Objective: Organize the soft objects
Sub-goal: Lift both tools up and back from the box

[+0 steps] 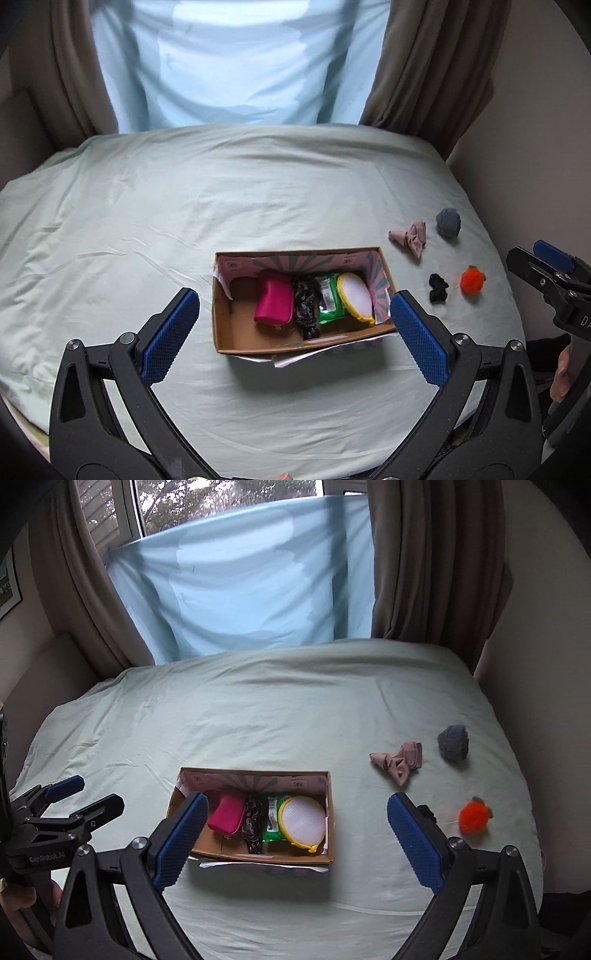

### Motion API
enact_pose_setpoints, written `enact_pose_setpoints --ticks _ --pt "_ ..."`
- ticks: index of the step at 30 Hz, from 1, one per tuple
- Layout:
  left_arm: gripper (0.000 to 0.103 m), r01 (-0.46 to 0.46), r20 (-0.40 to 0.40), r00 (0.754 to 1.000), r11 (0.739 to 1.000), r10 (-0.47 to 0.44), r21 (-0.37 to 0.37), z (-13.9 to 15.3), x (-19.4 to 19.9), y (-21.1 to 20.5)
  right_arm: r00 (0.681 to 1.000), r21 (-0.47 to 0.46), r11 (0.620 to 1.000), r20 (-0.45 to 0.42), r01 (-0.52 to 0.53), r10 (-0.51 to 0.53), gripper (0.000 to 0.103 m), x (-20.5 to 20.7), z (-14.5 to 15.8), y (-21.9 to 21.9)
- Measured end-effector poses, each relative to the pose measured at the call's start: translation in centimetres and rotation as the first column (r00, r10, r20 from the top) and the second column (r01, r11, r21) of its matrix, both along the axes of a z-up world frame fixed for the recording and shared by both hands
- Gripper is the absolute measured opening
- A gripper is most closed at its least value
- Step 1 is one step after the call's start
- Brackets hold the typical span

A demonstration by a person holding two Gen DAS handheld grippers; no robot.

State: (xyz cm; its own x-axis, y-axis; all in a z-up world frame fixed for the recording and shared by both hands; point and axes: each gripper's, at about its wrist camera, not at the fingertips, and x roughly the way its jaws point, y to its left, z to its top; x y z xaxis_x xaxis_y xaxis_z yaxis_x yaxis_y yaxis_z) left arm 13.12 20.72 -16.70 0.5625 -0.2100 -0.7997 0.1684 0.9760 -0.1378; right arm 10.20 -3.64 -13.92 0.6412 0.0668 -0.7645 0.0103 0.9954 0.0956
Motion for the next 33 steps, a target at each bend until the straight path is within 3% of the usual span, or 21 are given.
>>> enact_pose_setpoints --ticks 5,9,19,25,33 --pt "0.103 -0.027 0.113 0.993 0.999 0.022 0.041 3.9 -2.8 -2.1 0.995 -0.019 0.998 0.084 0.054 -0.052 0.097 -3.4 2.8 -3.0" --pt "0.103 -0.046 0.182 0.982 0.999 0.041 0.020 6.2 -4.9 -4.8 0.985 -0.040 0.994 0.140 0.103 -0.097 0.097 -5.8 4.1 -5.9" --pt "0.103 -0.025 0.263 0.964 1.000 0.027 -0.011 7.4 -7.9 -16.9 0.970 -0.071 0.986 0.204 0.150 -0.133 0.097 -8.7 4.6 -16.8" --pt "0.103 0.024 0.269 0.963 0.999 -0.013 -0.036 3.6 -7.1 -25.3 0.975 -0.081 0.991 0.204 0.104 -0.085 0.097 -7.8 1.5 -22.7" --pt "0.102 0.100 0.197 0.976 0.995 -0.094 -0.024 -7.1 -4.2 -35.6 0.991 -0.081 0.995 0.125 0.064 -0.054 0.097 -4.0 -8.0 -28.7"
